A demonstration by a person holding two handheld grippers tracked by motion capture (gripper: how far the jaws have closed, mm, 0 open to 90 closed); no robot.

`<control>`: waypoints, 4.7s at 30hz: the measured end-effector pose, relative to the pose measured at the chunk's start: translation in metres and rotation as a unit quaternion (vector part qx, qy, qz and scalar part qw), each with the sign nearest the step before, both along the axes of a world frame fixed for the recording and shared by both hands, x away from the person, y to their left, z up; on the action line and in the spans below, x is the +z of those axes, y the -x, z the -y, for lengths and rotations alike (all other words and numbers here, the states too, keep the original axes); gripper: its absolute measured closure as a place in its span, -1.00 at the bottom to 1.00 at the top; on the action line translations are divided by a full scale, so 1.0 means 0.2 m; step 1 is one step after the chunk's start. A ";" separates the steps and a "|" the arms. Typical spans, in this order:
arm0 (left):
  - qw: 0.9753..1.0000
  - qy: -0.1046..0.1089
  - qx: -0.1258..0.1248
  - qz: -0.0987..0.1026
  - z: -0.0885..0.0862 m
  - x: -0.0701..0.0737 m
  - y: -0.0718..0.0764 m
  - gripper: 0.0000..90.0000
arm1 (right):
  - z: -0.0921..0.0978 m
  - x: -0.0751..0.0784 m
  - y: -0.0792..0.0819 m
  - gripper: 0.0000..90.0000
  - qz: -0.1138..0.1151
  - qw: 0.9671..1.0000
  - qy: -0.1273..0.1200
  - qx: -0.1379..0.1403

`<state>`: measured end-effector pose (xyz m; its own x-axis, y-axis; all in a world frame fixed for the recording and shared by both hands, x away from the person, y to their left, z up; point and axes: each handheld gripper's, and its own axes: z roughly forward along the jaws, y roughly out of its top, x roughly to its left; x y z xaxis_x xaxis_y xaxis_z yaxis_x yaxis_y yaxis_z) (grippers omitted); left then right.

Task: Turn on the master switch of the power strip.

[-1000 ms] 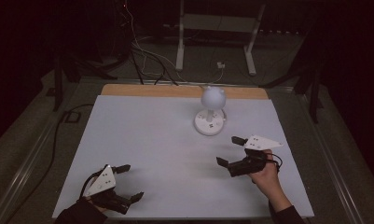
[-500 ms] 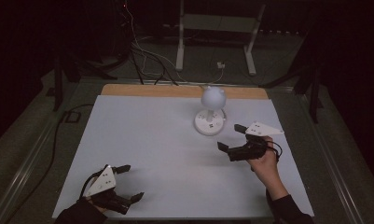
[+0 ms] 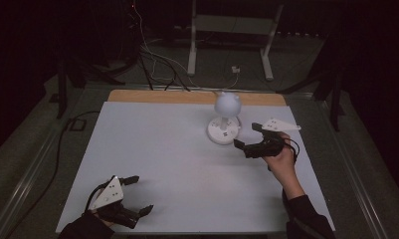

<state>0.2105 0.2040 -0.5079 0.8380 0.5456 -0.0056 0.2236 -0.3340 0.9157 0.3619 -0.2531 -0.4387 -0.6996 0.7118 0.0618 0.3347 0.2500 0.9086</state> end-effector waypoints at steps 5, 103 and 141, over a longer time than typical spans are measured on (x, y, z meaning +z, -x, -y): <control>1.000 0.000 0.000 0.000 0.00 0.00 0.00 -1.00 | 0.00 -0.03 -0.06 -1.00 -0.009 1.000 0.003 -0.005; 1.000 0.004 0.001 -0.001 -0.01 0.00 0.00 -1.00 | -0.05 -0.28 -0.41 1.00 -0.082 0.995 0.046 -0.031; 1.000 0.004 -0.001 -0.003 -0.01 0.00 0.00 -1.00 | -0.04 -0.36 -0.45 1.00 -0.032 0.994 0.106 0.005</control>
<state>0.2104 0.2052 -0.5082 0.8392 0.5437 -0.0146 0.2285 -0.3280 0.9166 0.4511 -0.2453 -0.5116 -0.7061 0.7067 -0.0449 0.3862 0.4375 0.8121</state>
